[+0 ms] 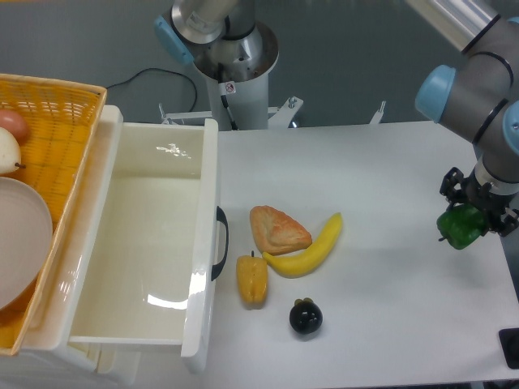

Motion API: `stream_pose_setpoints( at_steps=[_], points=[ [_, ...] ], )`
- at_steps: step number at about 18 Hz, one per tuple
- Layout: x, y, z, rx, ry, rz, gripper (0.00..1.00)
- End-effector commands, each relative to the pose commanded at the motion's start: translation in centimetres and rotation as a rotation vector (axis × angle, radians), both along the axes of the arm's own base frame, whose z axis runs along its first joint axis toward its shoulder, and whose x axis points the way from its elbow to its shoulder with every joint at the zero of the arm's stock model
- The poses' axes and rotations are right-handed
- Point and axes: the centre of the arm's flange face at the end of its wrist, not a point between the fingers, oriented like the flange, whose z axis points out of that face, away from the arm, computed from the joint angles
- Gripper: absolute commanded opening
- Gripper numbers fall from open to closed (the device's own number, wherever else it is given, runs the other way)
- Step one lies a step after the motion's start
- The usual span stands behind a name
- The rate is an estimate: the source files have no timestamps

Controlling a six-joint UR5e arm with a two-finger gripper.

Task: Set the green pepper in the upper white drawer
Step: 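Lift the green bell pepper held in the gripper off the table, then carry the green pepper across the table over the open white drawer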

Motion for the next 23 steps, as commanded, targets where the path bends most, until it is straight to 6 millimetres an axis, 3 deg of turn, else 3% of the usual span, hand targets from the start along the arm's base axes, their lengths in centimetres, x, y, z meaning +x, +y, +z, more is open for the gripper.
stream_pose_setpoints(
  at_steps=[6, 10, 15, 19, 23],
  points=[
    [0.5, 0.3, 0.7, 0.045, -0.006, 0.007, 0.26],
    [2.6, 0.9, 2.6, 0.072, -0.001, 0.033, 0.26],
    [7.9, 2.7, 7.0, 0.131, 0.01, 0.078, 0.27],
    [12.8, 4.1, 11.9, 0.184, -0.012, 0.109, 0.27],
    [16.1, 4.8, 15.1, 0.242, -0.059, 0.114, 0.27]
  ],
)
